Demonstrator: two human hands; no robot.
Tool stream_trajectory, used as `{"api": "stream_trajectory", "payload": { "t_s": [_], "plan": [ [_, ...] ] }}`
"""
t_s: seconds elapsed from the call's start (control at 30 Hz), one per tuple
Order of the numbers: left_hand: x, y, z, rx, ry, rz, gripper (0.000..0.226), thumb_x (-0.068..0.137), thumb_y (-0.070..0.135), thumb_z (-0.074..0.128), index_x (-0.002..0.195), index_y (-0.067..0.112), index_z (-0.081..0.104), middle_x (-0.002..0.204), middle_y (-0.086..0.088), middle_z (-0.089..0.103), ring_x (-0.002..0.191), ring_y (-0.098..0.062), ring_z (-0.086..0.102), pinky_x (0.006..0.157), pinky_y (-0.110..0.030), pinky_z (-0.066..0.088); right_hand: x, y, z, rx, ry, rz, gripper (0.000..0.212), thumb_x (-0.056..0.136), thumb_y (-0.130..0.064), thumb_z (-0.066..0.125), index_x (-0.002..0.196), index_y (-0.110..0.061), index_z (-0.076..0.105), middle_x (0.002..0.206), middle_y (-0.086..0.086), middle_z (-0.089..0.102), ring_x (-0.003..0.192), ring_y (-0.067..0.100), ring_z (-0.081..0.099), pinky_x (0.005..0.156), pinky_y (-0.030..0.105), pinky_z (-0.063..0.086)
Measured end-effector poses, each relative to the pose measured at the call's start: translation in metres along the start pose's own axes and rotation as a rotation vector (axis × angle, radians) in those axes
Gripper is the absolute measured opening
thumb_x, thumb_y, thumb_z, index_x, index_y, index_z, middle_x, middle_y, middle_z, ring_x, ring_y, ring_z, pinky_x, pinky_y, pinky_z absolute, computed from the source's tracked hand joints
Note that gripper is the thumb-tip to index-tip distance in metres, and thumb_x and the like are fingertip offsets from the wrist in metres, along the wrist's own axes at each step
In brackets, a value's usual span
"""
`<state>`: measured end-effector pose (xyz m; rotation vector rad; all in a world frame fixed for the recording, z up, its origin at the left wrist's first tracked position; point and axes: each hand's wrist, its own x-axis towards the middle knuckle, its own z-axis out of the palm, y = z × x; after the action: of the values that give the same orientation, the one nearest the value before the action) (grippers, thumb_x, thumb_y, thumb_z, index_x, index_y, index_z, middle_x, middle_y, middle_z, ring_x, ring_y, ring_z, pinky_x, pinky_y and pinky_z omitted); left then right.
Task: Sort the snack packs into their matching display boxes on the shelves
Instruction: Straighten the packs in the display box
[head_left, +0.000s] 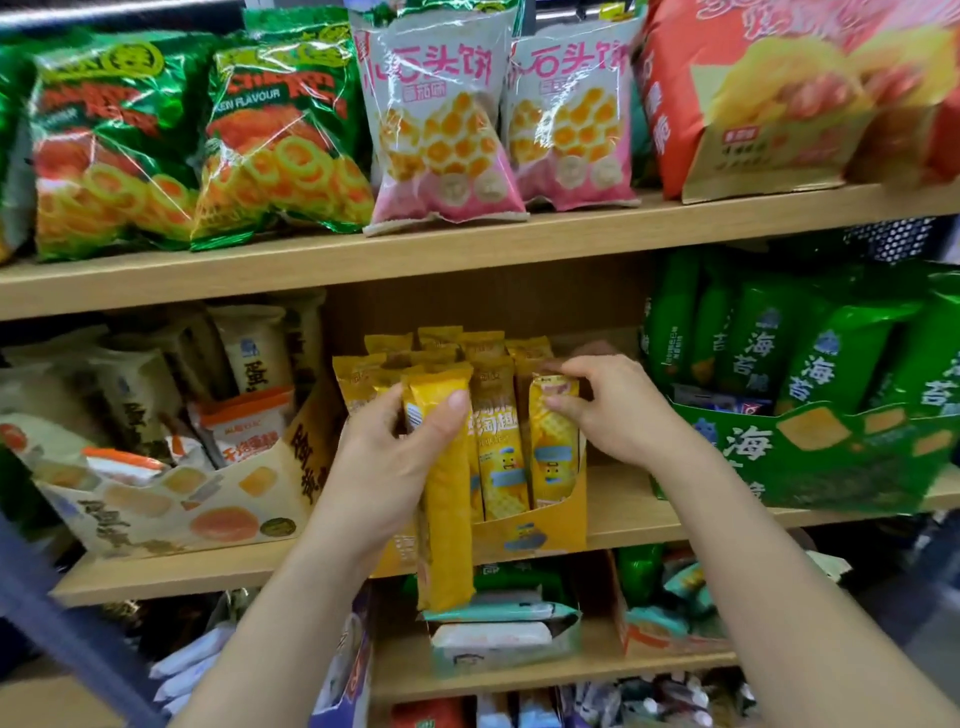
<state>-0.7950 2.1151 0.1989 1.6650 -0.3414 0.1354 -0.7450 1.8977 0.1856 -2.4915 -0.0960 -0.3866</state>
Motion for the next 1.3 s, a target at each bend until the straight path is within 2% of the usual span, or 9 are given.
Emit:
{"api": "stream_trajectory", "payload": {
  "t_s": [0.23, 0.43, 0.57, 0.73, 0.83, 0.97, 1.1, 1.23, 1.3],
  "plan": [
    [0.012, 0.01, 0.003, -0.247, 0.044, 0.076, 0.037, 0.061, 0.048, 0.074, 0.085, 0.02, 0.073, 0.084, -0.006, 0.074, 0.078, -0.021, 0.072, 0.07, -0.04, 0.06, -0.032, -0.022, -0.006, 0.043, 0.314, -0.055, 0.052, 0.094, -0.047, 0.054, 0.143, -0.031, 0.046, 0.122, 0.001, 0.054, 0.12, 0.02, 0.049, 0.096, 0.039, 0.047],
    [0.019, 0.008, 0.005, -0.454, -0.089, 0.105, 0.056, 0.055, 0.054, 0.085, 0.089, 0.013, 0.066, 0.074, -0.004, 0.07, 0.063, -0.015, 0.069, 0.057, -0.031, 0.058, -0.076, -0.04, -0.012, 0.96, -0.545, -0.027, 0.05, 0.087, -0.041, 0.052, 0.135, -0.031, 0.049, 0.118, -0.008, 0.072, 0.112, 0.01, 0.066, 0.097, 0.028, 0.052],
    [0.021, 0.013, 0.015, -0.331, -0.08, 0.134, 0.037, 0.077, 0.048, 0.077, 0.096, 0.018, 0.067, 0.078, -0.002, 0.07, 0.068, -0.014, 0.068, 0.06, -0.029, 0.058, -0.075, -0.035, 0.003, 1.094, -0.456, -0.036, 0.04, 0.083, -0.02, 0.064, 0.122, -0.014, 0.065, 0.114, 0.008, 0.073, 0.109, 0.024, 0.069, 0.09, 0.035, 0.057],
    [0.021, 0.018, 0.004, 0.055, -0.11, 0.222, 0.072, 0.069, 0.068, 0.072, 0.13, 0.035, 0.052, 0.102, 0.004, 0.067, 0.098, -0.011, 0.066, 0.084, -0.029, 0.056, -0.073, -0.03, 0.011, 0.773, 0.002, -0.069, 0.044, 0.069, -0.03, 0.085, 0.111, -0.025, 0.072, 0.101, -0.005, 0.075, 0.097, 0.013, 0.069, 0.083, 0.028, 0.057],
    [0.017, 0.026, 0.009, 0.188, -0.029, 0.282, 0.052, 0.078, 0.029, 0.08, 0.124, 0.032, 0.055, 0.091, -0.002, 0.069, 0.083, -0.015, 0.067, 0.072, -0.025, 0.055, -0.077, -0.04, 0.021, 0.431, 0.187, -0.165, 0.05, 0.066, -0.04, 0.087, 0.11, -0.033, 0.065, 0.098, -0.016, 0.064, 0.093, 0.004, 0.06, 0.076, 0.017, 0.049],
    [0.017, 0.042, -0.005, 0.094, 0.068, 0.448, 0.045, 0.084, 0.008, 0.076, 0.123, 0.019, 0.058, 0.103, 0.0, 0.073, 0.09, -0.016, 0.071, 0.075, -0.027, 0.057, -0.072, -0.028, 0.005, 0.528, 0.327, -0.208, 0.017, 0.086, -0.044, 0.069, 0.102, -0.04, 0.063, 0.099, -0.019, 0.061, 0.096, 0.003, 0.062, 0.079, 0.021, 0.049],
    [0.027, 0.042, -0.013, 0.227, 0.011, 0.469, 0.048, 0.078, 0.017, 0.078, 0.121, 0.033, 0.062, 0.114, -0.003, 0.065, 0.104, -0.024, 0.067, 0.087, -0.046, 0.057, -0.059, 0.0, -0.006, 0.485, 0.213, -0.128, 0.036, 0.096, -0.016, 0.06, 0.113, -0.048, 0.059, 0.111, -0.023, 0.066, 0.114, -0.002, 0.057, 0.089, 0.023, 0.052],
    [0.034, 0.026, 0.014, 0.248, -0.131, 0.366, 0.051, 0.079, 0.005, 0.079, 0.119, 0.03, 0.061, 0.1, 0.005, 0.069, 0.091, -0.012, 0.069, 0.082, -0.036, 0.058, -0.06, 0.0, 0.0, 0.531, 0.062, -0.124, 0.047, 0.093, -0.021, 0.065, 0.132, -0.044, 0.052, 0.122, -0.028, 0.062, 0.121, -0.007, 0.052, 0.1, 0.031, 0.048],
    [0.036, 0.013, 0.029, 0.249, -0.177, 0.331, 0.046, 0.08, 0.007, 0.078, 0.114, 0.032, 0.06, 0.098, 0.009, 0.069, 0.092, -0.009, 0.068, 0.084, -0.034, 0.057, -0.06, -0.004, 0.0, 0.527, -0.02, -0.154, 0.058, 0.089, -0.027, 0.071, 0.134, -0.051, 0.043, 0.129, -0.031, 0.056, 0.123, -0.016, 0.045, 0.098, 0.013, 0.041]
  ]
}}
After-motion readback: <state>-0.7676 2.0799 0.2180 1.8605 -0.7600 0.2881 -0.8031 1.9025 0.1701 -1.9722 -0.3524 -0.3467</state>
